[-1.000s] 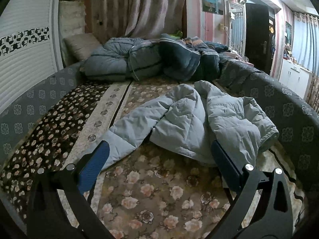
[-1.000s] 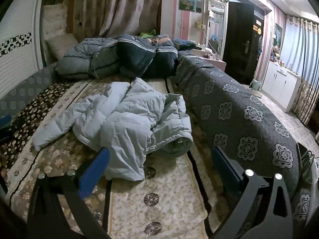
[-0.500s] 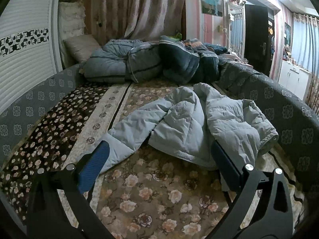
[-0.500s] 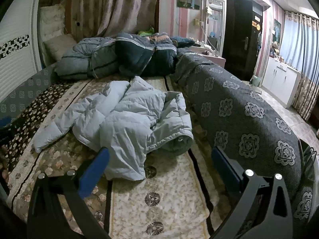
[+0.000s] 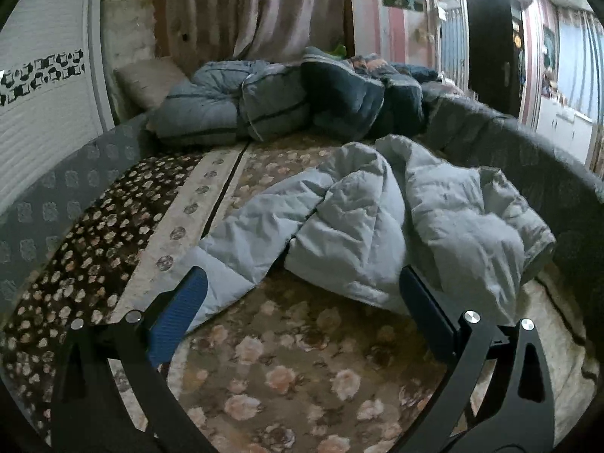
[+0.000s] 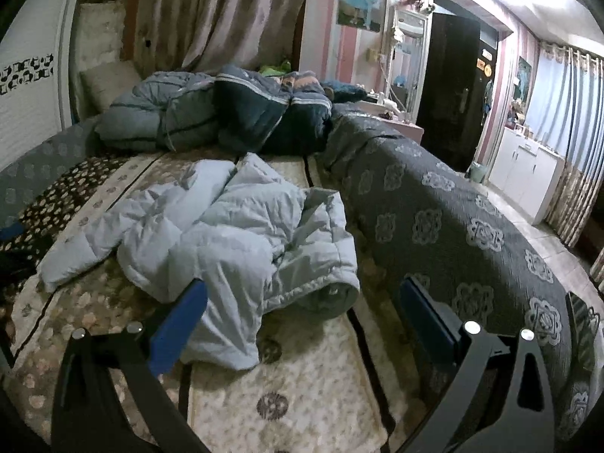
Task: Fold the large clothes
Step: 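Move both tools toward the light blue down jacket on the bed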
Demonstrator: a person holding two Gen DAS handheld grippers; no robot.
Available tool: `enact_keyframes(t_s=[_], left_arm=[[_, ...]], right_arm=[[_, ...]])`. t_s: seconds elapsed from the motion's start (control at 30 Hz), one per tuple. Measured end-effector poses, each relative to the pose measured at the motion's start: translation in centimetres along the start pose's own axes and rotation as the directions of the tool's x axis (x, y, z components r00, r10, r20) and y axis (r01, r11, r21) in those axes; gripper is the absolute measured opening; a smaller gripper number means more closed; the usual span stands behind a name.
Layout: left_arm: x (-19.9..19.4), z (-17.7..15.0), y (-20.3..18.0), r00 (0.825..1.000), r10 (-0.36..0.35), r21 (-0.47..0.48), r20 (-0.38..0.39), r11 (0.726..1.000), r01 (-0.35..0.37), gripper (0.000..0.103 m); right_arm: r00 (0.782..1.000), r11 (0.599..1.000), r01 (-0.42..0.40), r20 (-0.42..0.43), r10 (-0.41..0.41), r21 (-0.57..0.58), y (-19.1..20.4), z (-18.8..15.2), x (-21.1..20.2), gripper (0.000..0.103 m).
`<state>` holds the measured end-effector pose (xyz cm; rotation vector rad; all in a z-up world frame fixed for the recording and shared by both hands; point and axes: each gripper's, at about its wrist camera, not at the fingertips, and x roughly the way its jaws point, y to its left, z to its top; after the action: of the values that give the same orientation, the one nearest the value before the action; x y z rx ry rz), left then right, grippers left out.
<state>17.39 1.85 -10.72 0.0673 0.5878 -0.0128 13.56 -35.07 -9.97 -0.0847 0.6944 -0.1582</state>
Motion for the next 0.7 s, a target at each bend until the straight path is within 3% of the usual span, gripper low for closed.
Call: enact_keyframes(t_s=[0.23,0.37,0.47,0.57,0.7], left_arm=[[-1.8,-1.2,-1.4,0.999,-0.023,0.089,-0.023,0.996,0.025,0.100],[-2.8,-1.1,-1.5,0.999,0.041,0.072,0.019,0.996,-0.042,0.100],[-3.0,-1.4,-1.5,0.998,0.055,0.073,0.007,0.996,-0.055,0.100],[-3.5,-1.1,-1.3,0.997,0.072,0.075,0.008,0.995,-0.073,0.100],[-4.2,-0.5,-0.5,0.987,0.147,0.042,0.066,0.988,-0.150,0.100]], right_arm=[[0.996,0.992,-0.091,0.027,0.089,0.083,-0.6,0.1,-0.7,0.101],[0.992,0.990,-0.115,0.063,0.110,0.076,-0.5,0.0,-1.5,0.101],[0.989,0.991,-0.116,0.098,0.109,0.069,-0.2,-0.5,-2.1,0.101],[0.985,0.989,-0.143,0.106,0.138,0.039,0.0,-0.5,-2.6,0.101],[0.980,0.982,-0.182,0.087,0.177,0.048,-1.0,-0.1,-2.6,0.101]])
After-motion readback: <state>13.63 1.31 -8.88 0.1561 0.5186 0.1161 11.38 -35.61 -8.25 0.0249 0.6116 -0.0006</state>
